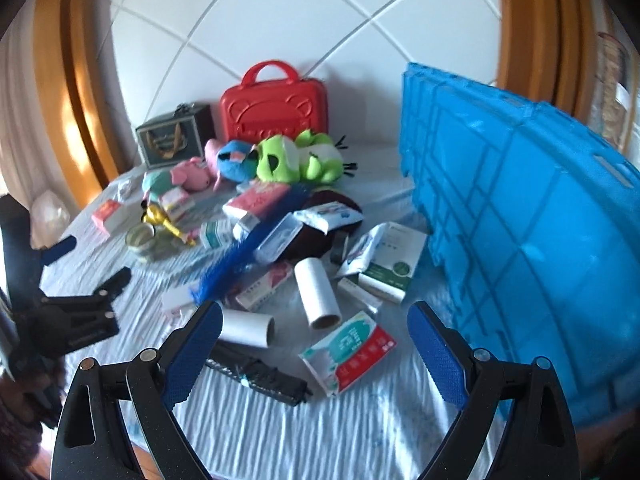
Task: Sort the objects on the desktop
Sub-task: 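Move both tools back over the items on the table, then grasp a white paper roll with each tool, then lift both white paper rolls and carry them over the blue bin, then open both tools to drop the paper rolls into the blue bin, then move both tools back down toward the medicine boxes on the table, then grasp the red-and-teal medicine box with the right tool while the left tool grasps the long white box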
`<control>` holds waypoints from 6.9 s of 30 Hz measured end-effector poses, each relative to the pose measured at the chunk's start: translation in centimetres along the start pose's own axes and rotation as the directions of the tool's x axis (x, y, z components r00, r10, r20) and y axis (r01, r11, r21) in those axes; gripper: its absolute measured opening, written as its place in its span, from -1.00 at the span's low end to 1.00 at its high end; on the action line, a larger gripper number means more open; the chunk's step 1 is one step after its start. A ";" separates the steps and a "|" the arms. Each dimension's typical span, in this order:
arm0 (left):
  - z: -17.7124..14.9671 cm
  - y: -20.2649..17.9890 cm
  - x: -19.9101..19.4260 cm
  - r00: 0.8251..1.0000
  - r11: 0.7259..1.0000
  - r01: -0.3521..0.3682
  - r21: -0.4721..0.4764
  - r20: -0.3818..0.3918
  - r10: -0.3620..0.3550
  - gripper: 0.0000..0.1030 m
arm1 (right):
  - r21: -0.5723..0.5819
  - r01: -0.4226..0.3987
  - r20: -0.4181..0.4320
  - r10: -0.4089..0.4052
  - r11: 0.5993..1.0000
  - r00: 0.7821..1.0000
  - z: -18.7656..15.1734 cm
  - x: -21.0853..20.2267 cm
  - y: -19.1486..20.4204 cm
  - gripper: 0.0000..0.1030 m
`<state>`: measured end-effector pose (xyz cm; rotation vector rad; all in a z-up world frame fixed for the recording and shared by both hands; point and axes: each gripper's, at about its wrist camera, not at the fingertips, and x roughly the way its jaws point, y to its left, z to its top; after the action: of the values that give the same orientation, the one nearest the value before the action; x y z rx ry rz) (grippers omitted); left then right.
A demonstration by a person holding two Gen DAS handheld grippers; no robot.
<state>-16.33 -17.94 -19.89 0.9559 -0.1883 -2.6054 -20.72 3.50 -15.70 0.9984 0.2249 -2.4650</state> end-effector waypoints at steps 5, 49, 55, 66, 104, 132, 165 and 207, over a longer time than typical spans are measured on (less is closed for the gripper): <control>-1.4 -2.4 1.2 0.996 0.993 0.094 0.077 0.000 -0.094 0.97 | -0.022 -0.080 -0.083 0.078 0.997 0.994 0.1 6.2 -0.8 0.66; -4.8 -10.2 11.5 0.755 0.591 0.647 0.482 -0.293 -0.587 -0.11 | -0.108 -0.033 -0.306 -0.002 0.994 0.952 -1.0 22.4 0.1 -0.15; -3.1 -8.8 9.5 0.790 0.663 0.604 0.442 -0.219 -0.573 -0.14 | -0.061 -0.008 -0.223 -0.006 0.998 0.975 0.2 18.1 0.1 -0.15; 3.8 -6.4 3.4 0.850 0.765 0.484 0.424 -0.022 -0.526 -0.14 | -0.007 0.048 -0.001 -0.048 0.999 0.999 4.4 6.2 0.4 -0.15; 30.8 -33.6 -11.1 0.808 0.840 0.413 0.352 0.284 -0.516 -0.14 | 0.315 0.335 0.189 -0.404 0.888 0.895 10.3 -17.1 -30.4 -0.14; 28.8 -33.9 -14.3 0.856 0.930 0.230 0.288 0.394 -0.334 1.00 | 0.342 0.313 0.231 -0.402 0.886 0.886 9.4 -19.6 -31.7 0.67; 12.0 -12.1 -8.9 0.925 0.985 0.142 0.098 0.340 -0.168 1.00 | 0.156 0.095 0.369 -0.147 0.983 0.918 7.9 -16.5 -14.0 0.91; -6.3 1.4 17.2 0.806 0.678 0.588 0.442 -0.248 -0.538 0.33 | 0.243 0.168 -0.149 -0.134 0.955 0.980 -2.3 9.4 -1.0 0.91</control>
<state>-24.05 -25.67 -34.67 1.5271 -0.6745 -3.1353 -25.68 1.69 -23.87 1.2972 0.0263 -2.6168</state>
